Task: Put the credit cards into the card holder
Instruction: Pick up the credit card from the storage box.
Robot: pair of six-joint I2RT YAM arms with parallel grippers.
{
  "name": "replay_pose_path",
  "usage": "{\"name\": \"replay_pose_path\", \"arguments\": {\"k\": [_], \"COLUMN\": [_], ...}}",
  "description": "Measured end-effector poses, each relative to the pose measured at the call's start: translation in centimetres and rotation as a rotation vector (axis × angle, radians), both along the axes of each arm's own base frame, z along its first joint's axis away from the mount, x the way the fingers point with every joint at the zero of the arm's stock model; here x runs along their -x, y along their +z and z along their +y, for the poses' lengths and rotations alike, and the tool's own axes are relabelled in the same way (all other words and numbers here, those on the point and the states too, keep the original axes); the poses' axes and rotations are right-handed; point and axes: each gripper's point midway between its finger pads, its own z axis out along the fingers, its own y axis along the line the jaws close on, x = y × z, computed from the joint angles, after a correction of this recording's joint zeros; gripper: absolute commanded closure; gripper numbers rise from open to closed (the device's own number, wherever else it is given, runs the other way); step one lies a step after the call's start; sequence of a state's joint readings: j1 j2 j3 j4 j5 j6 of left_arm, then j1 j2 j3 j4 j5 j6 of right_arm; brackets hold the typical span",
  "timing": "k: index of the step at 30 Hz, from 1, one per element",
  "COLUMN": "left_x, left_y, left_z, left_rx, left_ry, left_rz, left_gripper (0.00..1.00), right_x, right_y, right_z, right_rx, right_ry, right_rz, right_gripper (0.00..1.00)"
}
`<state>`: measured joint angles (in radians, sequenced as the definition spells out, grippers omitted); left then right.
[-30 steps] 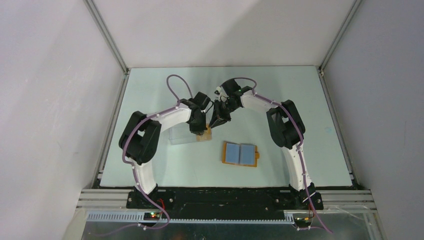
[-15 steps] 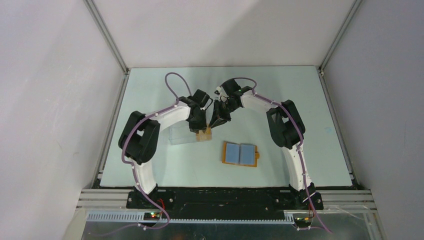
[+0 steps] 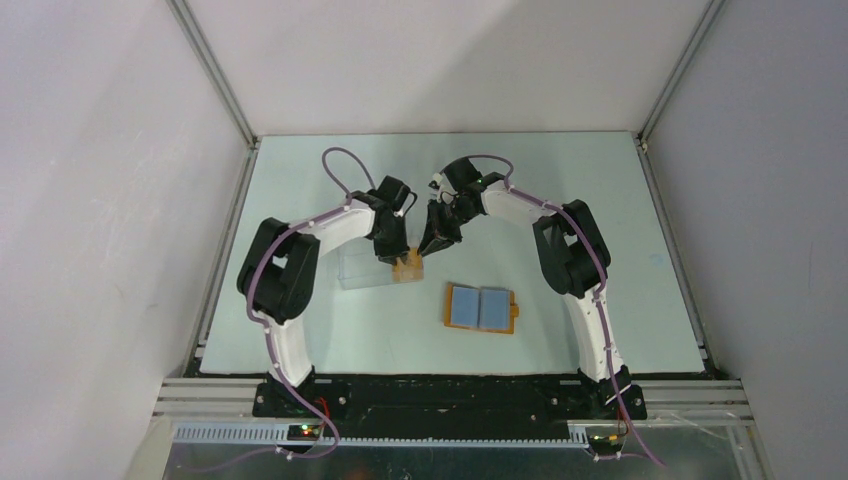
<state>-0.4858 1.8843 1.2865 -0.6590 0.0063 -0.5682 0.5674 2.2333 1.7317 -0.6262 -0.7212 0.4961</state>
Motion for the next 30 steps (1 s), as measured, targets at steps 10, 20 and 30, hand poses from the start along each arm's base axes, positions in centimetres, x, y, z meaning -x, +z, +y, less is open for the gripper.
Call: {"name": "replay_pose_path", "arguments": {"k": [10, 20, 30], "left_x": [0.4, 0.5, 0.4], "left_y": [-0.6, -0.4, 2.2], "left_z": [-0.4, -0.3, -1.0], "left_rx": [0.021, 0.018, 0.064], "left_ry": [-0.011, -0.008, -0.020], "left_rz": [0.022, 0.014, -0.048], "left_gripper": [0.92, 1.00, 0.98], "right_x": [0.0, 0.1, 0.1], "right_y": [0.0, 0.0, -0.1], "right_z": [0.0, -0.1, -0.1], "right_rx": [-0.001, 0.000, -0.002], "right_ry": [0.001, 0.000, -0.001], "right_rz": [0.003, 0.009, 0.010], "right_gripper": [0.96, 0.96, 0.96]}}
